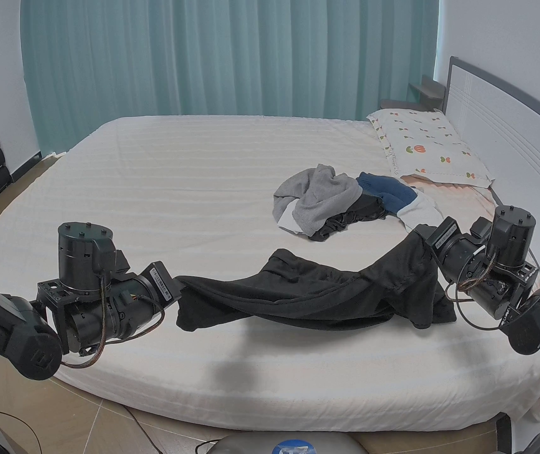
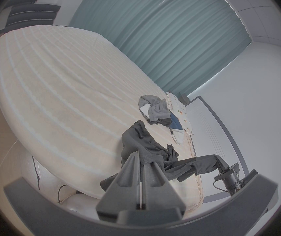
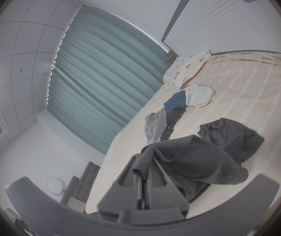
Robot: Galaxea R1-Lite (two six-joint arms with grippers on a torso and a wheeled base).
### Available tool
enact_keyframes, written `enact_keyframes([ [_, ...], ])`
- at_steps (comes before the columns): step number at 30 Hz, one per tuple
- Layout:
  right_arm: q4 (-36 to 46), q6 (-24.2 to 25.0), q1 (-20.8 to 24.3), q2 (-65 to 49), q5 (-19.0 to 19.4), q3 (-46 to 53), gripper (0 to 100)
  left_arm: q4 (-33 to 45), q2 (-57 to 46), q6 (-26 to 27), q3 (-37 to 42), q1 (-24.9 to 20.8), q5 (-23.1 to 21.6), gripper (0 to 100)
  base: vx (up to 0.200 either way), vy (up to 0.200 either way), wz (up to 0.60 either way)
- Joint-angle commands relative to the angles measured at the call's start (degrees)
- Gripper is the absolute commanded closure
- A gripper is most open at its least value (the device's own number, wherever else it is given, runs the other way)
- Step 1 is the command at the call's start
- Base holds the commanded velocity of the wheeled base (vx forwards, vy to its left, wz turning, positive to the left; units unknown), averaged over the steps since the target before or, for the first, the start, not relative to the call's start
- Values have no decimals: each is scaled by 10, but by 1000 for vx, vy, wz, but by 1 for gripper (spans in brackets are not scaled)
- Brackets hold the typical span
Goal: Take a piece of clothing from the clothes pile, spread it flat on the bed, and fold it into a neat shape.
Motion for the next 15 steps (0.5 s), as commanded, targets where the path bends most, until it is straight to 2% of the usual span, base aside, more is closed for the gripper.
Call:
enact_keyframes([
  [1,-9,14,-1,7,1,0,100,0,-2,-2,0,1,0,100,0,200,0],
  [15,-11,19,1,-22,8,1,100,0,-23,-16,-3,5,-2,100,0,200,0],
])
